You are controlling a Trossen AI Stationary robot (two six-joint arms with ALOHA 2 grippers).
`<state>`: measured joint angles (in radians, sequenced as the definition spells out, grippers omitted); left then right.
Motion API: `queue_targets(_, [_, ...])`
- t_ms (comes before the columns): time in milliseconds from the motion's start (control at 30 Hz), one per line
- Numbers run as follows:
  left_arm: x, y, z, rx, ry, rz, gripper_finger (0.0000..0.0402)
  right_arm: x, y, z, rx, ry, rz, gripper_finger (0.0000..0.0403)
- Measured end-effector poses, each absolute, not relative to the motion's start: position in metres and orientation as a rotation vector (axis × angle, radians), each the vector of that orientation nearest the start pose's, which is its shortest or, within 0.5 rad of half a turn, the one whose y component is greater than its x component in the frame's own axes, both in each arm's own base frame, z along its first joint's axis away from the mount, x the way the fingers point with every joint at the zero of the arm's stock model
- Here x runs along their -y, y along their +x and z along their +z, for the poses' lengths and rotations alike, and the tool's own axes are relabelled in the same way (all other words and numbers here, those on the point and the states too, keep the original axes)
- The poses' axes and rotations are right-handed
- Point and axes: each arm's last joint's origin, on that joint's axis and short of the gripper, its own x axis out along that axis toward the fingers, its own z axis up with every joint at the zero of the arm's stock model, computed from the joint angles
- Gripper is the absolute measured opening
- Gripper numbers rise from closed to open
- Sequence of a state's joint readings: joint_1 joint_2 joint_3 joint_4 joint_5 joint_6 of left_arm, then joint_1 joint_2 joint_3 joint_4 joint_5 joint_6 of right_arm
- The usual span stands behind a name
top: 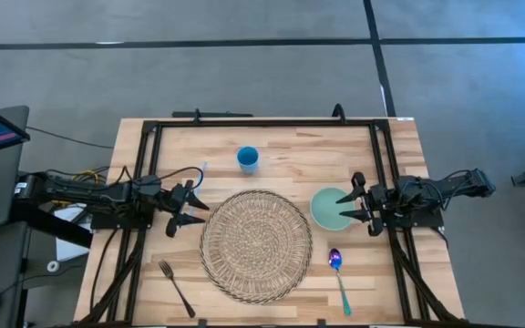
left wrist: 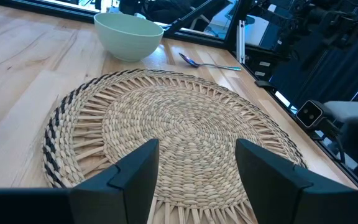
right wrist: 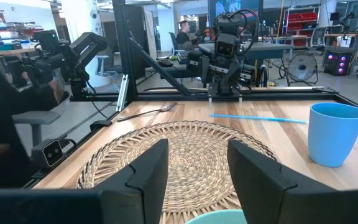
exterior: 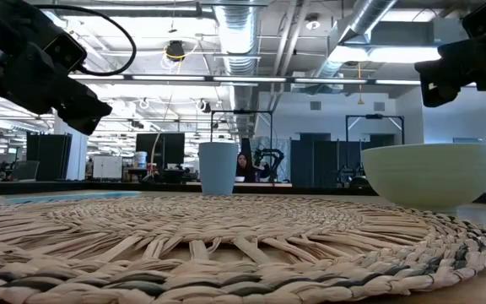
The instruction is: Pick & Place Utensil
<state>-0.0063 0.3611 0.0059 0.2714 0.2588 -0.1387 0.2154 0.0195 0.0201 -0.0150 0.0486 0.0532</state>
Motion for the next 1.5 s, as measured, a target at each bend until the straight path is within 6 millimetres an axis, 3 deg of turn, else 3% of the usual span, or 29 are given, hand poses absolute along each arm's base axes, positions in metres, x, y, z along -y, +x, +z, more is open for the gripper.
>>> queue_targets(533, [0.008, 0.119, 0.162, -0.078, -0.146, -0.261, 0.0214, -0.019, 0.096, 0.167, -0.015, 0.021, 0.161, 0.0159])
queue_targets(733, [0.008, 0.119, 0.163, -0.068, -0.144, -0.262, 0.0214, -0.019, 0.096, 0.172, 0.027, 0.151, 0.162, 0.0159])
queue_targets(1167, [0.008, 0.118, 0.181, 0.118, -0.121, -0.269, 0.0214, -0.019, 0.094, 0.185, 0.16, 0.174, 0.165, 0.0159])
queue_targets(1367, [0.006, 0.118, 0.188, 0.198, -0.12, -0.186, 0.0214, -0.012, 0.095, 0.187, 0.189, 0.229, -0.016, 0.0159])
queue_targets(1500, [0.003, 0.116, 0.195, 0.278, -0.126, -0.098, 0.0214, -0.008, 0.099, 0.183, 0.185, 0.357, -0.15, 0.0159])
